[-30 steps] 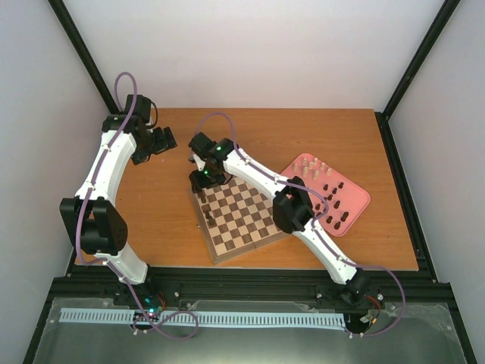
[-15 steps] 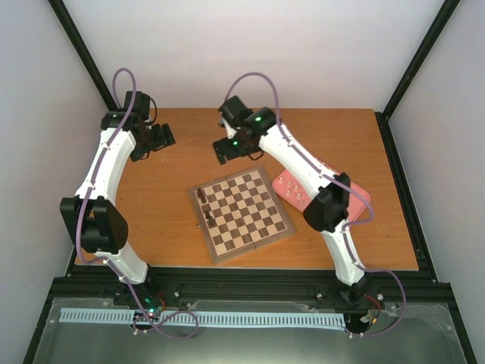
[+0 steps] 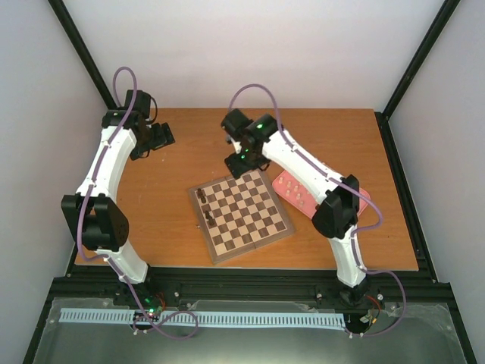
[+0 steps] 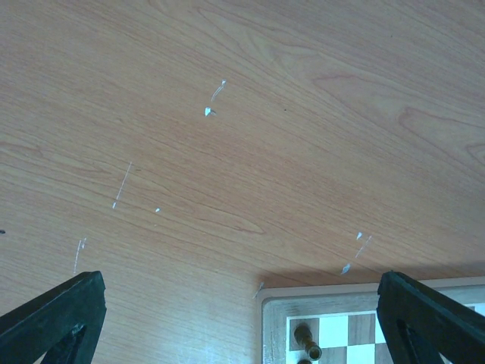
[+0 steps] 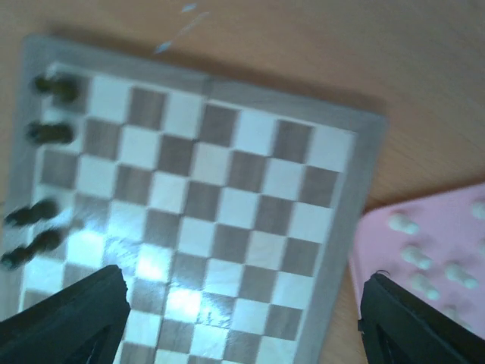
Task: Set up the chess pieces on the board
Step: Move the chess piece to the chessboard.
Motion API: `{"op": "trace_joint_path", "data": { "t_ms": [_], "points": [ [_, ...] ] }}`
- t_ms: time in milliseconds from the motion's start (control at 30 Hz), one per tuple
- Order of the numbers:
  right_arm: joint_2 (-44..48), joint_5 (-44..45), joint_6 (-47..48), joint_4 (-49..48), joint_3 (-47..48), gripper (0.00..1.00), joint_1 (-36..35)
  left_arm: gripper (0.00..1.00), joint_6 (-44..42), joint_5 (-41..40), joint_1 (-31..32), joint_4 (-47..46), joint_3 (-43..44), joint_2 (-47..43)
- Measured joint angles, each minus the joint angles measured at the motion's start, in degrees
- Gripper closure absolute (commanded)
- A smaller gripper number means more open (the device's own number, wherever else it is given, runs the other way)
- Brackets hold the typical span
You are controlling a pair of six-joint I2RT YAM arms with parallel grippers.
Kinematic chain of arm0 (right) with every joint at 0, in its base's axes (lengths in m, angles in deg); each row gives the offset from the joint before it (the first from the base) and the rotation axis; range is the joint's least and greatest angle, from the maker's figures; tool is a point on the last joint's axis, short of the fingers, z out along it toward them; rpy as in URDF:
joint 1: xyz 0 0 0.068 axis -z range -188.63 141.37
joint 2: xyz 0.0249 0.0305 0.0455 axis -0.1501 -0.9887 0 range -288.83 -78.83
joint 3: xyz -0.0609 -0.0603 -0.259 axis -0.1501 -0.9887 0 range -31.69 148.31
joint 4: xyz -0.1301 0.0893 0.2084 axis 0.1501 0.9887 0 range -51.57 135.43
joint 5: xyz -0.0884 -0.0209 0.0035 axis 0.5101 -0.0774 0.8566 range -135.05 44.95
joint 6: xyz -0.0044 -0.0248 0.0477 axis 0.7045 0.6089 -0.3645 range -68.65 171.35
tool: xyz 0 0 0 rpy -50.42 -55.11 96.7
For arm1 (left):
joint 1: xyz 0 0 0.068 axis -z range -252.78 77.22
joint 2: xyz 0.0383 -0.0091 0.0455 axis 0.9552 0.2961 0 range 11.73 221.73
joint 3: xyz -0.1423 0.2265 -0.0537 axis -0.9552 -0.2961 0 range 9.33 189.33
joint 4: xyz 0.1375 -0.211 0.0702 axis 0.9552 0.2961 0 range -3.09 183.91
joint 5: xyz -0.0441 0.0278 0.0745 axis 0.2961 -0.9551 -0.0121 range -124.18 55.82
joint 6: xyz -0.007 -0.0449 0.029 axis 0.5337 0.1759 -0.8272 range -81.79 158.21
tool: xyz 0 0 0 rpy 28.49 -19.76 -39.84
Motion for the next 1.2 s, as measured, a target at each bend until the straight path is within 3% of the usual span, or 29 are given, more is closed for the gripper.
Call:
{"op": "trace_joint_path", "data": {
  "t_ms": [133, 367, 700, 1200],
  "points": [
    [-1.18, -0.68, 0.92, 0.33, 0.37, 0.2, -6.67, 0.0, 0.0, -0.2, 0.0, -0.02, -0.02, 0.26],
    [-8.96, -5.86, 1.03, -1.79, 6.05, 0.33, -15.91, 0.0, 0.0, -0.22, 0.0, -0.02, -0.02, 1.38],
    [-13.42, -8.37, -0.15, -1.9, 6.03, 0.47, -17.14, 0.0, 0.0, -0.15, 0.0, -0.04, -0.7, 1.38],
    [-17.49, -10.93, 1.2, -1.88, 5.84, 0.55, -17.84, 0.0, 0.0, 0.07, 0.0, -0.11, -2.56, 0.61]
  ]
}}
